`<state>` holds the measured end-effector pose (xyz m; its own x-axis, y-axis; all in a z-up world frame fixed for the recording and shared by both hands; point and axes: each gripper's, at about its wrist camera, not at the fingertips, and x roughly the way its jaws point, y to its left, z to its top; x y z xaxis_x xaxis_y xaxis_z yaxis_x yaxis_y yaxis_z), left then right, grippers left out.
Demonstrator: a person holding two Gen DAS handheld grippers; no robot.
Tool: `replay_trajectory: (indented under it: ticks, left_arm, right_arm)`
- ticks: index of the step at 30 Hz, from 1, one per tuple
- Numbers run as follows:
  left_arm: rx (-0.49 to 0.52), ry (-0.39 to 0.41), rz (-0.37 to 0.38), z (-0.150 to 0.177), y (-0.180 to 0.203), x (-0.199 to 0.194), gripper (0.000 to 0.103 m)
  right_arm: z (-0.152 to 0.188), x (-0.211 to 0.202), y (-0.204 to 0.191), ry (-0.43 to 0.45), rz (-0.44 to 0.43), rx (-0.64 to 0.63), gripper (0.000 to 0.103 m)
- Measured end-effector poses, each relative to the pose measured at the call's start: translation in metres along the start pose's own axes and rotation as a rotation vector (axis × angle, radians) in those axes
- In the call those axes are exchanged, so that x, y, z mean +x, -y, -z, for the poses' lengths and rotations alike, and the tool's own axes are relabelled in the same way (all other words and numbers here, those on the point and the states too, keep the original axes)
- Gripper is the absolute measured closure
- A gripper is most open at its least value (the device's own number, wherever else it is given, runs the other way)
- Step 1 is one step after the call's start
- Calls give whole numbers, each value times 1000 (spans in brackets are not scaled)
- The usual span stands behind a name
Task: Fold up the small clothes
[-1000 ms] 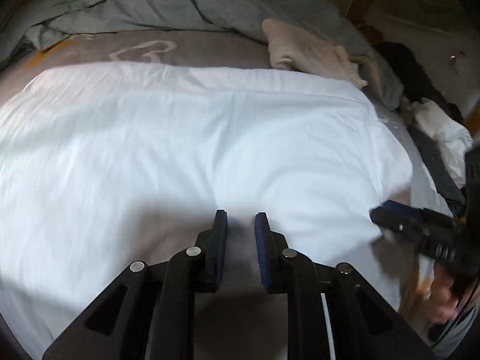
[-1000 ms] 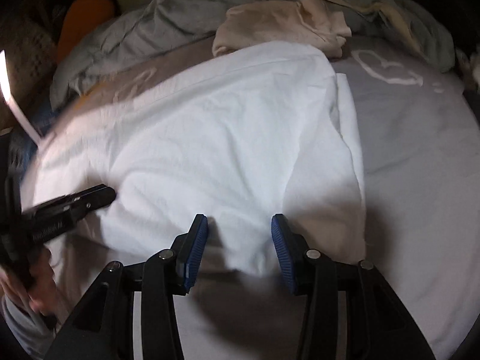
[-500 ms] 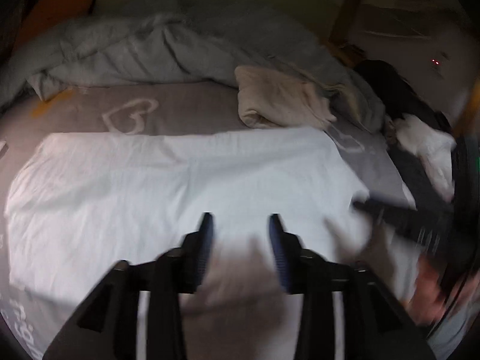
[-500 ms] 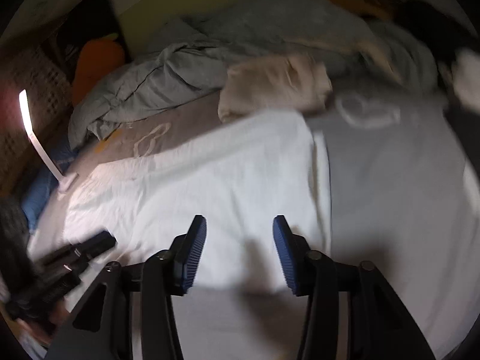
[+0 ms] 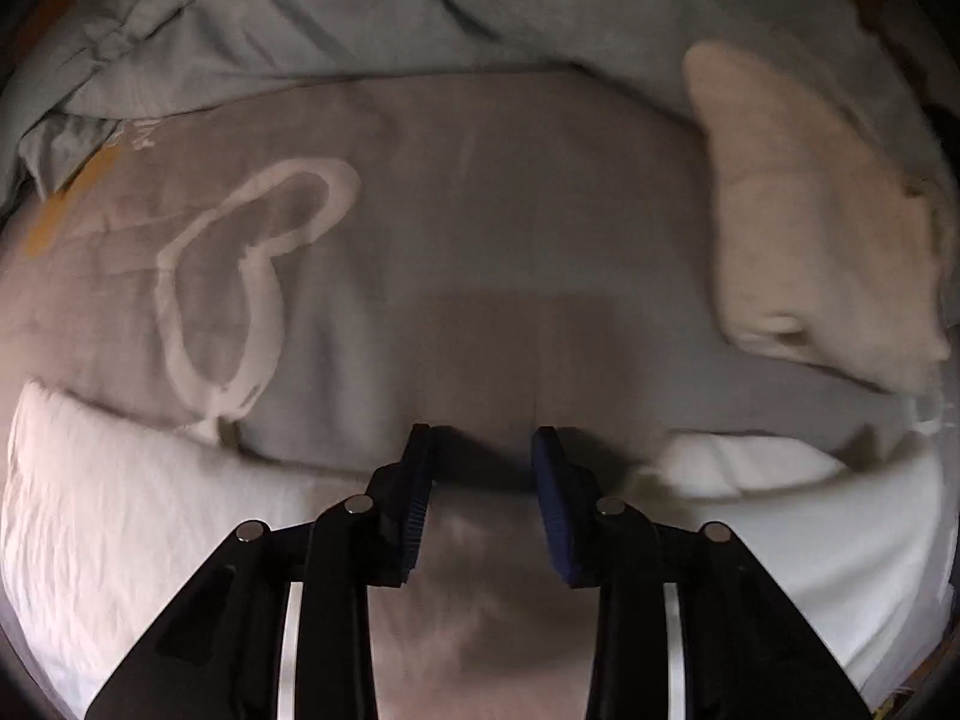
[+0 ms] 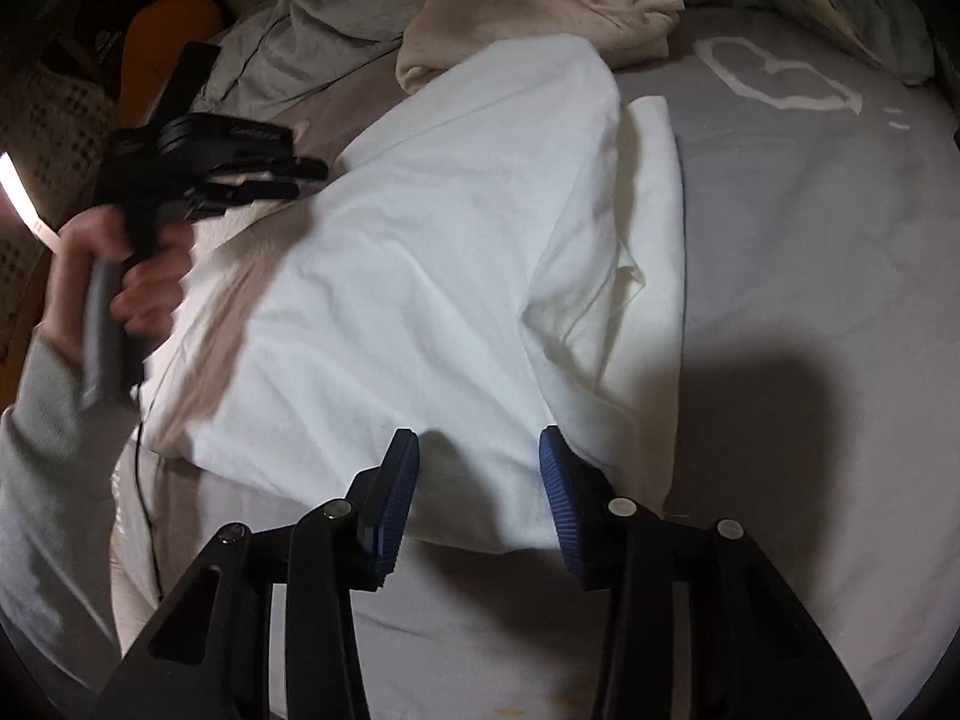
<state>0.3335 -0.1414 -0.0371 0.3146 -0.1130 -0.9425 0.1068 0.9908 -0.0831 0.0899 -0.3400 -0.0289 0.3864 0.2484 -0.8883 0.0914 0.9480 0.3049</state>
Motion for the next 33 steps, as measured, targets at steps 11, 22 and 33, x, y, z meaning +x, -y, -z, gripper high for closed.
replay_trajectory:
  ticks: [11,22,33]
  left_arm:
    - [74,33,131,42,-22,-74,64]
    - [26,-16,89,44,-8,-21,72]
    - [-44,80,82,22,-13,-51,103]
  right_arm:
    - [1,-6,-3,21,30,-13,60]
    - [0,0,-3,23,34,-26,59]
    - [0,2,-10,19,62,-43,59]
